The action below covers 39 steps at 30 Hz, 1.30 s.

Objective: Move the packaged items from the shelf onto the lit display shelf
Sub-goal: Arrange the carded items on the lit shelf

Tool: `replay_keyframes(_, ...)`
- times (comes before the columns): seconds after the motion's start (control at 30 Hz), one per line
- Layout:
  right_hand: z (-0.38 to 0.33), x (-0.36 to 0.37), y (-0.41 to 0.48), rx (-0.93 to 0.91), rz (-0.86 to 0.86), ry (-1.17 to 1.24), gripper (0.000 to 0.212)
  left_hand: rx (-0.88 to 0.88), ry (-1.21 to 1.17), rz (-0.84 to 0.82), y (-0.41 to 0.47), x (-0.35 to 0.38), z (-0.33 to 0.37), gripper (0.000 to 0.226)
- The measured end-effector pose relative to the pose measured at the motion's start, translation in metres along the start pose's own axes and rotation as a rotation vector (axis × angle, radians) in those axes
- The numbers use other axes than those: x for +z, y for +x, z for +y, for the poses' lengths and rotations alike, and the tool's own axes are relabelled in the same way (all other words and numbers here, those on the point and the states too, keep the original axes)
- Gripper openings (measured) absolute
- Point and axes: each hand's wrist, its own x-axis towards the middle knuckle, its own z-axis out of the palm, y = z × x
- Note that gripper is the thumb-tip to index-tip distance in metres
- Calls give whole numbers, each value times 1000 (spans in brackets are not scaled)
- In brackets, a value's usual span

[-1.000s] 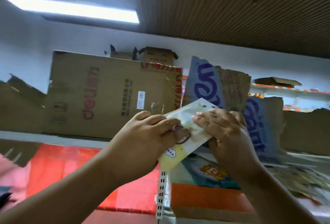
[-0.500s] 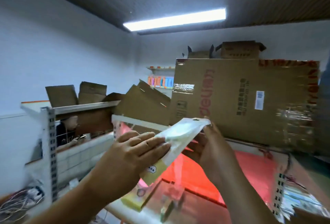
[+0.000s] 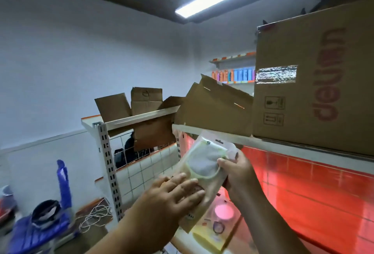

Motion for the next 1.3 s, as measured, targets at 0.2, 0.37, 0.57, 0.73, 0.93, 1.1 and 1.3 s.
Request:
replay_keyframes(0.2, 53, -32, 54, 167, 32, 29, 33, -25, -88, -46, 40, 70, 2, 60)
replay_keyframes(0.37, 92, -58, 86, 282, 157, -21, 33, -38, -184, 127, 63, 131, 12, 38)
replay_keyframes(0.57, 133, -83, 111, 295, 203, -134, 35, -7, -352, 105, 87, 204, 11, 55)
replay_keyframes(0.73, 167, -100, 107, 308, 373, -270, 17, 111, -432, 235, 98, 266, 12, 31)
replay_keyframes(0.93, 209, -118, 101, 421, 463, -468, 28, 188, -522, 215, 97, 323, 25, 33)
replay_keyframes(1.1, 251, -137, 96, 428, 600, -697, 47, 275, -552, 256, 107, 362, 22, 22)
replay_keyframes(1.3, 261, -128, 93, 506, 633, -1009, 54, 248, -631, 133, 102, 376, 13, 22)
